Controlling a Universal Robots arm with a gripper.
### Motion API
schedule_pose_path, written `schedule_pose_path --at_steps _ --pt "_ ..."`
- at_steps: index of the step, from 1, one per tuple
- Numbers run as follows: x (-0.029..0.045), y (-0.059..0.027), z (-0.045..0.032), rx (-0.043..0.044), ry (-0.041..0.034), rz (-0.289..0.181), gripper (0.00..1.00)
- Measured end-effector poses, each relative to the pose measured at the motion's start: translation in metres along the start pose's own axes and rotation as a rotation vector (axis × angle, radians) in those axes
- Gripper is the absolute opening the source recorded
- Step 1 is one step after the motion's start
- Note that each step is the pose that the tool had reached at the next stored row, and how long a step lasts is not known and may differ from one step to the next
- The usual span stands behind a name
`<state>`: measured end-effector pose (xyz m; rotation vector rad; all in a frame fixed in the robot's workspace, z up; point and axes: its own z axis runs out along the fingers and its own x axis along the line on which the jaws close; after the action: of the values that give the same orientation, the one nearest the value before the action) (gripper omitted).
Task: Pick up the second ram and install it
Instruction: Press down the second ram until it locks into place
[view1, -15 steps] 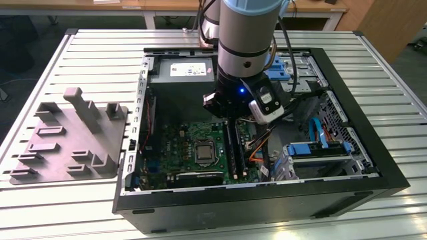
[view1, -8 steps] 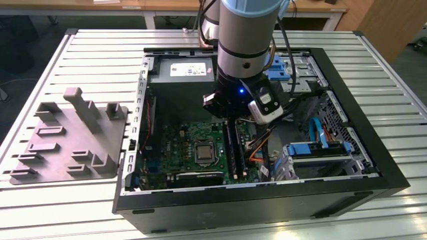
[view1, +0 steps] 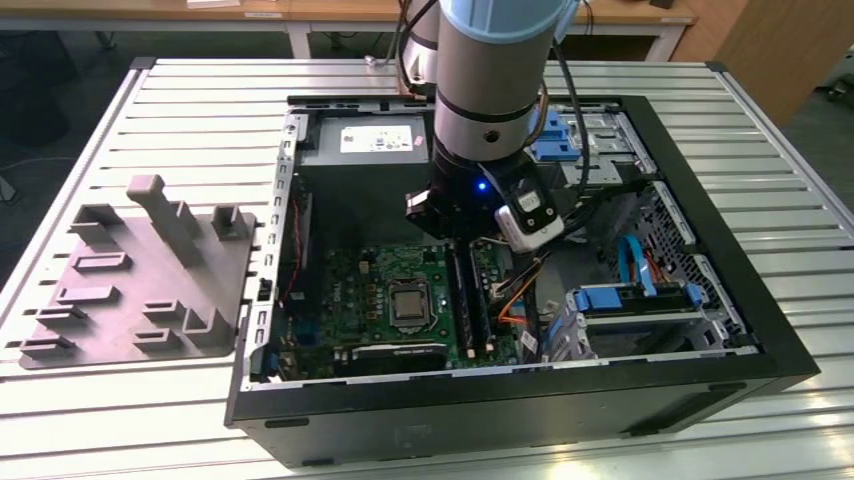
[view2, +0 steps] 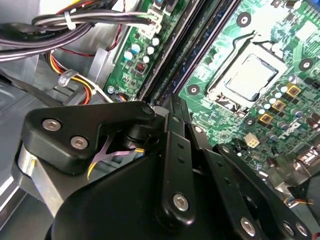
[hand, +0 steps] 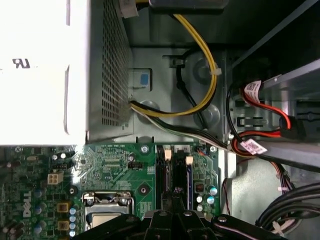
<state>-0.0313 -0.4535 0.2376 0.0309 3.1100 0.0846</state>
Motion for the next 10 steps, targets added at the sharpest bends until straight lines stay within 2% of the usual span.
schedule_pose_path --at_steps 10 --pt "0.0004 0.0049 0.0068 0.0 0.0 0.0 0.1"
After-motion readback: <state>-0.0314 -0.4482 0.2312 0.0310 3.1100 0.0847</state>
